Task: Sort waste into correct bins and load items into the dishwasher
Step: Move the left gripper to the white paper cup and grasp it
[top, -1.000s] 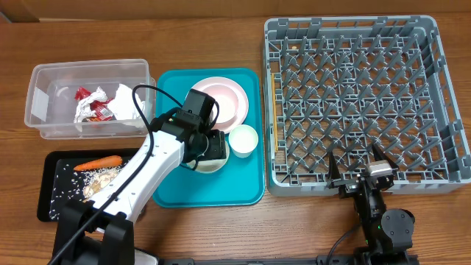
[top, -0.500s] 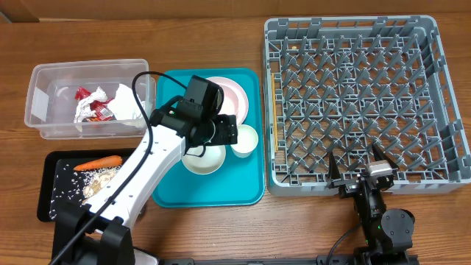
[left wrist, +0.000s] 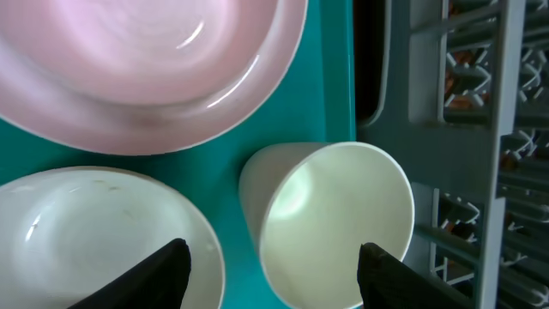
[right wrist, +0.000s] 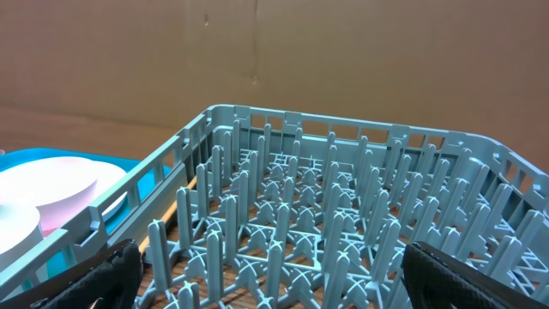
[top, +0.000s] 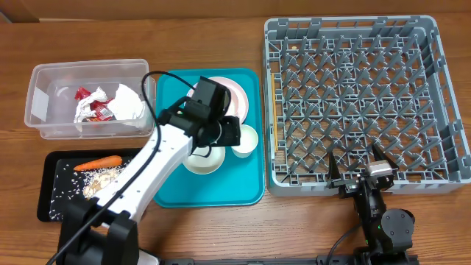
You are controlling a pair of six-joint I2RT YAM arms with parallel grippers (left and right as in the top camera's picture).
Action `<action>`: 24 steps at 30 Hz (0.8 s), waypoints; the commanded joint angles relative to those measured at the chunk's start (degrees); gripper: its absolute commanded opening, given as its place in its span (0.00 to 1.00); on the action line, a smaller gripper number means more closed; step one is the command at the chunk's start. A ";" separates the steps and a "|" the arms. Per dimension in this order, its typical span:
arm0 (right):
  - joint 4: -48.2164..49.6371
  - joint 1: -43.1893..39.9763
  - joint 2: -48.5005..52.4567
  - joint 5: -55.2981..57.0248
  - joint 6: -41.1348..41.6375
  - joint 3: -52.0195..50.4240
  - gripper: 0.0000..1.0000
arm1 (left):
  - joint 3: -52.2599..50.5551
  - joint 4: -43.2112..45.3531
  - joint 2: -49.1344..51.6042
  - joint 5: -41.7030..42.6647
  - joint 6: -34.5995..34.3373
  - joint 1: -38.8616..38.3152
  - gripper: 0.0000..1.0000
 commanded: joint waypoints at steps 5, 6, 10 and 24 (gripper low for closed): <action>0.33 -0.33 -0.61 0.28 -0.17 -0.59 1.00 | 1.22 0.94 4.74 -1.14 -1.44 -2.10 0.40; 0.33 -0.33 -0.61 0.28 -0.17 -0.59 1.00 | 1.22 0.94 5.01 -1.27 -1.42 -2.08 0.31; 0.33 -0.33 -0.61 0.28 -0.17 -0.59 1.00 | 1.25 0.96 4.98 -1.86 -1.42 -2.05 0.09; 0.33 -0.33 -0.61 0.28 -0.17 -0.59 1.00 | 12.48 -4.44 2.10 -1.66 -1.20 -0.09 0.04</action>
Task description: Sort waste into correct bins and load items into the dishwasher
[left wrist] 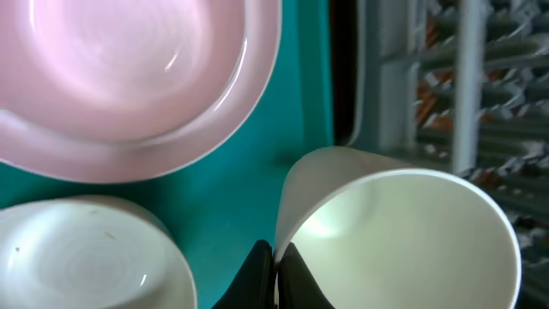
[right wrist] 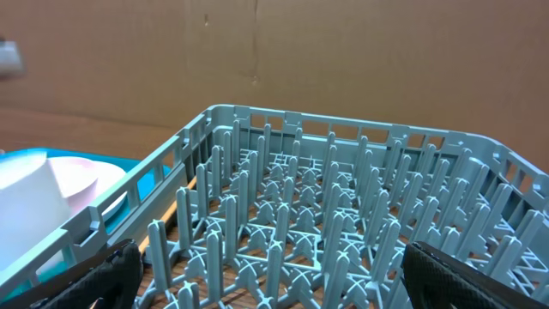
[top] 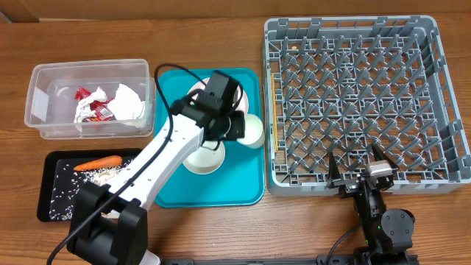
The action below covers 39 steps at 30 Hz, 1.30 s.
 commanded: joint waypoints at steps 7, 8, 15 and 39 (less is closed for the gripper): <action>0.37 -0.33 -0.61 0.31 -0.17 -0.59 1.00 | 11.15 -4.57 -5.57 12.98 1.75 9.99 0.04; 0.37 -0.33 -0.61 0.31 -0.17 -0.59 1.00 | 11.13 -4.35 -5.55 15.67 1.75 11.02 0.04; 0.37 -0.33 -0.61 0.31 -0.17 -0.59 1.00 | 11.08 -4.66 -5.38 28.74 5.86 15.67 0.04; 0.37 -0.33 -0.61 0.31 -0.15 -0.59 1.00 | 11.08 6.32 -2.49 61.22 7.15 25.64 0.04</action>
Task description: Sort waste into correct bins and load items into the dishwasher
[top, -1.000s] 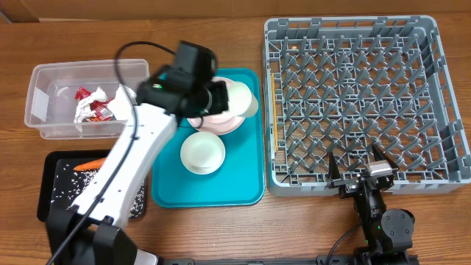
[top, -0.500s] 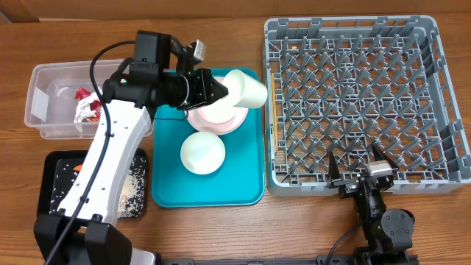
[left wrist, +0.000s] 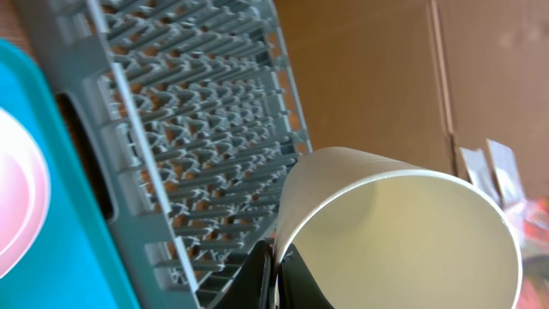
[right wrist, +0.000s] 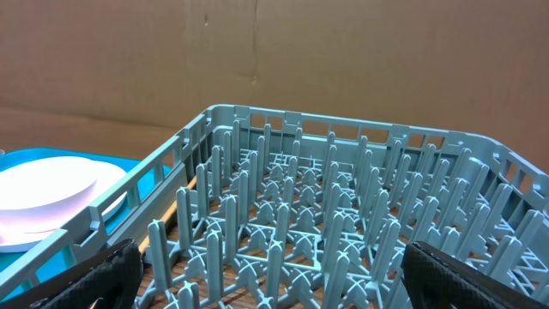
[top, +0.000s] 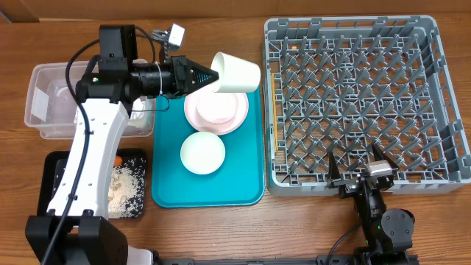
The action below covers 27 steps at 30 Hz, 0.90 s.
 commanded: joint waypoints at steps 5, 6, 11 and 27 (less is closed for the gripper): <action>0.35 -0.33 -0.61 0.31 -0.15 -0.59 1.00 | 1.09 4.24 5.27 7.72 1.97 0.31 0.04; 0.35 -0.33 -0.61 0.31 -0.15 -0.59 1.00 | 1.09 5.01 6.03 8.79 1.97 0.31 0.04; 0.37 -0.33 -0.61 -0.37 -0.11 -0.59 1.00 | 1.09 8.48 8.96 15.93 1.99 0.28 0.04; 3.39 -0.33 -0.61 -17.70 17.35 1.55 1.00 | 1.09 8.57 10.12 26.45 7.04 0.20 0.04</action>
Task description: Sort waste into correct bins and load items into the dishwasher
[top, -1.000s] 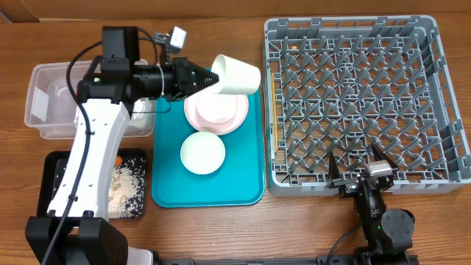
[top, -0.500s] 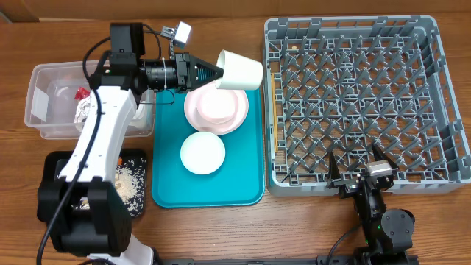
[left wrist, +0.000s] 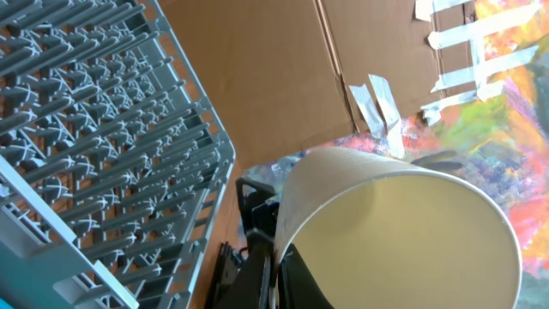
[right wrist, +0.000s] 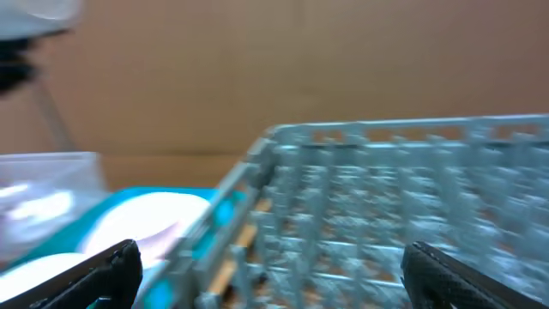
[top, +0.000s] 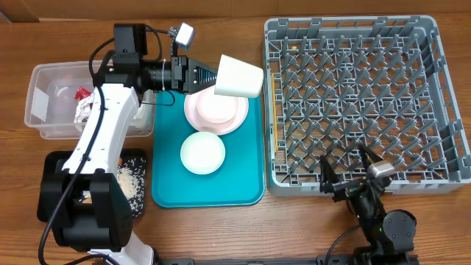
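Note:
My left gripper (top: pixel 210 75) is shut on the rim of a white paper cup (top: pixel 239 76), holding it on its side in the air above the teal tray (top: pixel 243 188), mouth toward the camera in the left wrist view (left wrist: pixel 403 232). A pink plate (top: pixel 215 112) and a white bowl (top: pixel 202 152) lie on the tray. The grey dishwasher rack (top: pixel 434 88) stands at the right. My right gripper (top: pixel 347 171) is open at the rack's near edge, its view blurred, fingertips (right wrist: pixel 86 275) wide apart.
A clear bin (top: pixel 40 103) holding wrappers and paper stands at the far left. A black tray (top: pixel 55 184) with rice sits in front of it. The left arm spans over both.
The left arm shifted slightly right and tilted the cup, its mouth facing more upward and away. The right gripper has started moving; its view is now blurred and turned leftward.
The left gripper stood open around the cup on the teal tray beside the bowl and plate. It then shut on the cup's rim. Later the cup was lifted high above the tray, and now it hangs tilted near the rack's left edge.

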You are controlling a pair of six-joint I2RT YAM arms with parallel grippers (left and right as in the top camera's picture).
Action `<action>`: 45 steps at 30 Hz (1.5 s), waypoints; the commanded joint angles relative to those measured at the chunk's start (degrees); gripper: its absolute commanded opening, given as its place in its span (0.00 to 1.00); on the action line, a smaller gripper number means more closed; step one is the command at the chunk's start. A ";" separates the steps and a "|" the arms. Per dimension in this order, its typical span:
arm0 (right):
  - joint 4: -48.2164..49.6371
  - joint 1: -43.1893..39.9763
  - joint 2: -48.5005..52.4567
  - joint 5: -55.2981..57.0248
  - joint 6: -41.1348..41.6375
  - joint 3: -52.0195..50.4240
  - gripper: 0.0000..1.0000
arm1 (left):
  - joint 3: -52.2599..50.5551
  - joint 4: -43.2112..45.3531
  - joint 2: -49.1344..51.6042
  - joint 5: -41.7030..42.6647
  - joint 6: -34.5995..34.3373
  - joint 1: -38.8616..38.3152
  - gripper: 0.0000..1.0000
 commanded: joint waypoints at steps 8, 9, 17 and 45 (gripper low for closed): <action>-7.15 -0.31 1.55 -7.39 5.73 15.72 1.00 | 1.09 -2.51 0.50 2.45 1.53 0.15 0.04; -8.46 -0.31 2.56 -7.63 5.90 18.05 1.00 | 1.09 -2.51 0.50 2.45 1.53 0.09 0.04; -22.67 -0.31 17.59 -16.20 6.05 39.28 1.00 | 1.09 -2.54 0.50 2.43 1.49 -1.84 0.04; -7.13 -0.33 56.33 -60.89 7.28 50.05 1.00 | 1.09 -1.11 0.50 2.43 0.87 -7.28 0.04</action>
